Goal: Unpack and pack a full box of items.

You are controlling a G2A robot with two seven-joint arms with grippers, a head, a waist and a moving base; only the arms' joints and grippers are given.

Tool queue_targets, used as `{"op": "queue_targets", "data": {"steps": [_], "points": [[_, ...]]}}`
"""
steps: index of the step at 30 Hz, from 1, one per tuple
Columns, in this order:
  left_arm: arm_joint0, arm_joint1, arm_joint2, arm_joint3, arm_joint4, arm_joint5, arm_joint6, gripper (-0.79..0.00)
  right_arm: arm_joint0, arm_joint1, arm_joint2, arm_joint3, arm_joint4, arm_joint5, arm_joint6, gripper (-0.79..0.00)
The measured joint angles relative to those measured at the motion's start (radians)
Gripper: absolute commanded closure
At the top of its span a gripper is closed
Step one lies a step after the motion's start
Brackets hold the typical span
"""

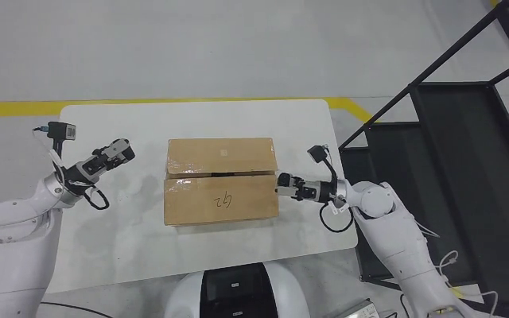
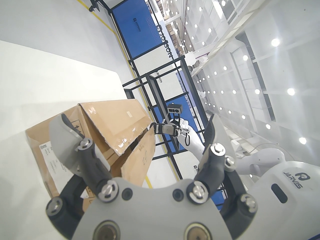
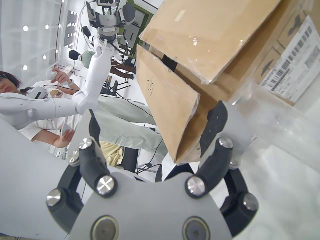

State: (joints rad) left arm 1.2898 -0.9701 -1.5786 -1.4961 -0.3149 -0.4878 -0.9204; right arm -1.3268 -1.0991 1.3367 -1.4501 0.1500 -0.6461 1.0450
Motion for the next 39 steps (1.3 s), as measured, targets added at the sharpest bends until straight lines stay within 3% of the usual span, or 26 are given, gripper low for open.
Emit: {"op": "queue_targets", "data": {"steps": [10, 16, 21, 33, 39], "points": [[0.003, 0.001, 0.014, -0.019, 0.042, 0.016, 0.02, -0.785, -0.005, 0.008, -0.022, -0.039, 0.161, -0.071, 0.055, -0.785], [-0.002, 0.001, 0.031, -0.029, 0.064, 0.027, 0.023, -0.785, -0.059, 0.04, -0.054, -0.176, 0.271, 0.021, 0.15, -0.785], [-0.01, 0.0, 0.05, -0.027, 0.072, 0.034, 0.022, -0.785, -0.102, 0.068, -0.108, -0.227, 0.2, 0.085, 0.215, -0.785], [-0.052, 0.0, 0.094, -0.013, 0.01, 0.035, -0.069, -0.785, -0.149, 0.106, -0.16, -0.146, 0.076, 0.051, 0.18, -0.785], [-0.079, 0.003, 0.117, 0.009, -0.047, 0.063, -0.181, -0.785, -0.151, 0.111, -0.14, -0.132, 0.127, 0.009, 0.137, -0.785]]}}
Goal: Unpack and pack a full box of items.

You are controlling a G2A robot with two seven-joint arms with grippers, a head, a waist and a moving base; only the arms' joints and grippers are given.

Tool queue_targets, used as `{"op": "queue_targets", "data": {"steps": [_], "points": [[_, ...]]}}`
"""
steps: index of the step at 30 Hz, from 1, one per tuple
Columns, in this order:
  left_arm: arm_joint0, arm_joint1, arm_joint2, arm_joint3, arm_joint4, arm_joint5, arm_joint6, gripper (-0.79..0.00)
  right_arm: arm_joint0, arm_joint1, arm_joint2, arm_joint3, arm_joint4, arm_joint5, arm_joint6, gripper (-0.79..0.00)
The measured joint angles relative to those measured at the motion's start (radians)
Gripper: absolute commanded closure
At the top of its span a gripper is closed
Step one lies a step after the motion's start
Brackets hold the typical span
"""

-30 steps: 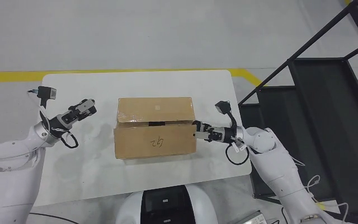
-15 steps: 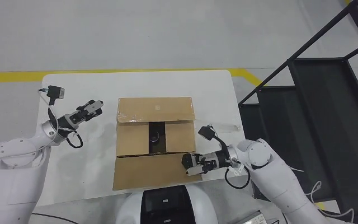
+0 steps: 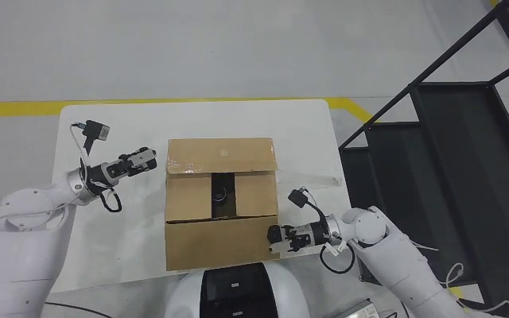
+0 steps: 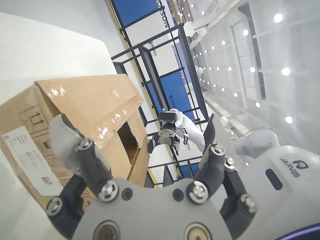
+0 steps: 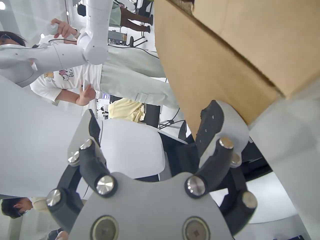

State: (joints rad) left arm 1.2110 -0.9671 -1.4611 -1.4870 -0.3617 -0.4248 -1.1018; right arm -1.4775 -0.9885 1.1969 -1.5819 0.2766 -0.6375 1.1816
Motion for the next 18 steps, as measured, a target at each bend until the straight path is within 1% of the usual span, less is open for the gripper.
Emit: {"op": "queue_targets", "data": {"steps": [6, 10, 14, 18], "points": [[-0.032, 0.002, 0.032, 0.032, -0.046, 0.034, -0.116, -0.785, -0.016, 0.02, 0.074, -0.04, 0.161, -0.039, -0.038, -0.785], [-0.051, 0.001, 0.052, 0.061, -0.084, 0.053, -0.157, -0.785, -0.037, 0.035, 0.142, -0.059, 0.268, -0.084, -0.083, -0.785], [-0.073, -0.004, 0.091, 0.102, -0.04, 0.054, -0.128, -0.785, -0.062, 0.044, 0.205, -0.065, 0.375, -0.141, -0.14, -0.785], [-0.094, -0.014, 0.137, 0.149, -0.024, 0.032, -0.092, -0.785, -0.084, 0.051, 0.244, -0.074, 0.41, -0.168, -0.167, -0.785]]}}
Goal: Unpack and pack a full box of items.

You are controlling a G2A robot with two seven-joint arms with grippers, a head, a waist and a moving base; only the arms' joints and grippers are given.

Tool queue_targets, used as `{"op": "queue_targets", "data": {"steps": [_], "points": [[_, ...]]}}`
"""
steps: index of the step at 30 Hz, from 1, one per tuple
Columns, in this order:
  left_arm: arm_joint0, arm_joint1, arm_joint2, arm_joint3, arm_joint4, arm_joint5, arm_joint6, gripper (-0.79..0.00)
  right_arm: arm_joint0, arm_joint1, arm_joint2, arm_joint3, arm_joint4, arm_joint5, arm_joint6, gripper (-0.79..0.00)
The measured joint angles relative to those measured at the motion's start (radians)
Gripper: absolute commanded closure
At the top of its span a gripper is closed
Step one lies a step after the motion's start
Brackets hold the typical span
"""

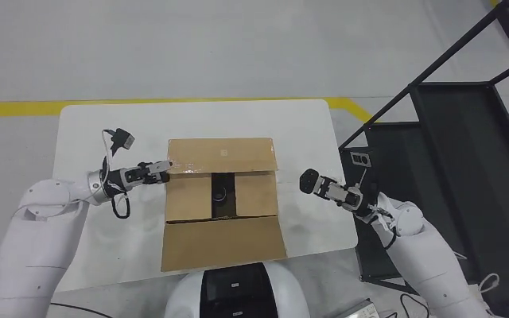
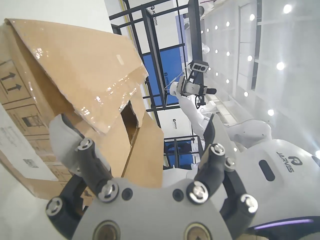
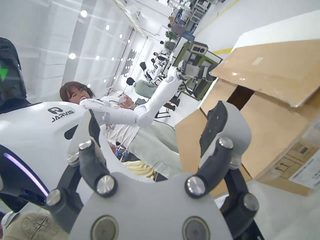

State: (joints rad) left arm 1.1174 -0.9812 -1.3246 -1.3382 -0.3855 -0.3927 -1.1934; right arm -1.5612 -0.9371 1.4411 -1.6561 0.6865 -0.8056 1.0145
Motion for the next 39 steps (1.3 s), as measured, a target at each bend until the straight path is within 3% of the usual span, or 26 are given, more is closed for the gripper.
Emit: {"op": "queue_targets", "data": {"steps": [3, 7, 16, 21, 26, 32, 39], "points": [[-0.018, -0.011, 0.034, 0.046, -0.008, -0.042, 0.038, -0.785, -0.013, 0.005, 0.014, -0.003, 0.001, -0.004, -0.004, -0.785], [-0.042, -0.021, 0.057, 0.078, -0.095, -0.093, 0.009, -0.785, -0.029, 0.011, 0.018, -0.013, 0.0, -0.008, -0.008, -0.785], [-0.102, -0.03, 0.054, 0.097, -0.268, -0.098, -0.073, -0.785, -0.04, 0.021, 0.019, -0.013, 0.005, -0.02, -0.02, -0.785], [-0.169, -0.046, 0.089, 0.129, -0.268, -0.127, -0.026, -0.785, -0.029, 0.023, 0.006, 0.0, 0.004, -0.023, -0.023, -0.785], [-0.273, -0.087, 0.178, 0.239, -0.229, -0.213, 0.111, -0.785, -0.026, 0.026, 0.0, 0.019, -0.002, -0.035, -0.035, -0.785], [-0.396, -0.135, 0.274, 0.402, -0.223, -0.256, 0.169, -0.785, -0.045, 0.03, 0.005, 0.027, -0.008, -0.054, -0.054, -0.785], [-0.504, -0.191, 0.377, 0.588, -0.089, -0.315, 0.308, -0.785, -0.066, 0.034, 0.012, 0.028, -0.018, -0.074, -0.074, -0.785]]}}
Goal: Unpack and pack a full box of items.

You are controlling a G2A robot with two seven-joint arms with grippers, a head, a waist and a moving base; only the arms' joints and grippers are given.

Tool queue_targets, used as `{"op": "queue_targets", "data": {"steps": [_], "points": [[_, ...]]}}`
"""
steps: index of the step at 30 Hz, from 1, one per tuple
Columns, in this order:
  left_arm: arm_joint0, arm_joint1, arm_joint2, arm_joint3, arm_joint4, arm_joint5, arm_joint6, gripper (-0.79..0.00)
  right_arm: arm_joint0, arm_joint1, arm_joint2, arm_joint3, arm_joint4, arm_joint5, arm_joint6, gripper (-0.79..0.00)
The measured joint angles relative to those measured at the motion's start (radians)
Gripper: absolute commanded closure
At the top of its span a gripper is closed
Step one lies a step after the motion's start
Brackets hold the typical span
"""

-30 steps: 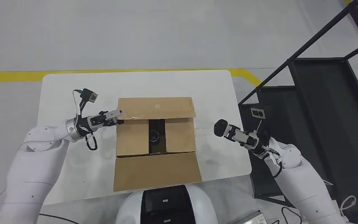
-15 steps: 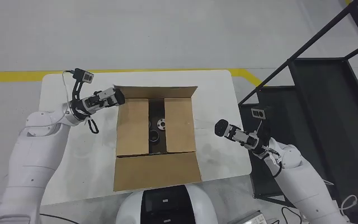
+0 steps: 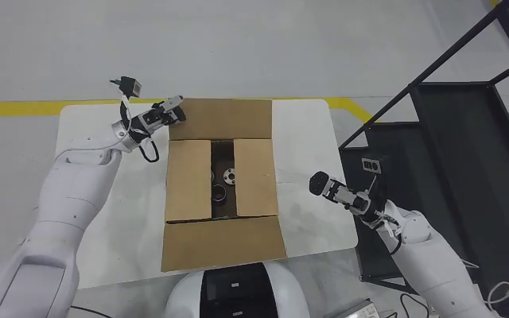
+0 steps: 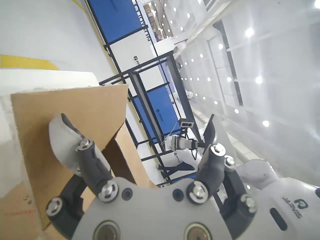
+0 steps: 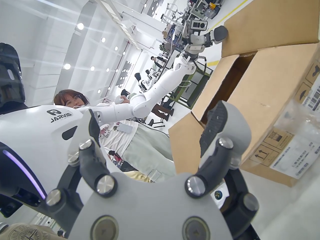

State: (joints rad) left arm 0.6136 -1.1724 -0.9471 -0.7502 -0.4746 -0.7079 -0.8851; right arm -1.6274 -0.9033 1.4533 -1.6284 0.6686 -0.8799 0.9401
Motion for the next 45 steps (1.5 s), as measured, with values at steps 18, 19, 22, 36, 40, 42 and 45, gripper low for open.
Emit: {"op": "queue_targets", "data": {"steps": [18, 19, 22, 36, 40, 42, 45], "points": [[-0.095, -0.065, 0.076, 0.241, 0.193, -0.05, 0.166, -0.785, -0.018, -0.006, -0.019, -0.034, -0.07, -0.005, -0.041, -0.785], [-0.093, -0.059, 0.059, 0.235, 0.168, -0.07, 0.157, -0.785, -0.006, -0.008, -0.025, -0.038, -0.087, 0.0, -0.051, -0.785], [-0.078, -0.037, 0.005, 0.202, 0.104, -0.121, 0.114, -0.785, 0.029, -0.015, -0.045, -0.05, -0.151, 0.03, -0.086, -0.785], [0.275, 0.16, -0.328, -0.351, 0.01, 0.044, -0.272, -0.785, 0.214, -0.05, -0.253, -0.146, -0.332, 0.469, -0.148, -0.785], [0.396, 0.203, -0.429, -0.529, -0.008, 0.119, -0.346, -0.785, 0.256, -0.063, -0.315, -0.14, -0.378, 0.532, -0.169, -0.785], [0.432, 0.213, -0.455, -0.573, -0.016, 0.13, -0.358, -0.785, 0.256, -0.063, -0.315, -0.139, -0.378, 0.532, -0.169, -0.785], [0.45, 0.218, -0.47, -0.588, -0.015, 0.131, -0.358, -0.785, 0.255, -0.063, -0.313, -0.139, -0.377, 0.53, -0.169, -0.785]]}}
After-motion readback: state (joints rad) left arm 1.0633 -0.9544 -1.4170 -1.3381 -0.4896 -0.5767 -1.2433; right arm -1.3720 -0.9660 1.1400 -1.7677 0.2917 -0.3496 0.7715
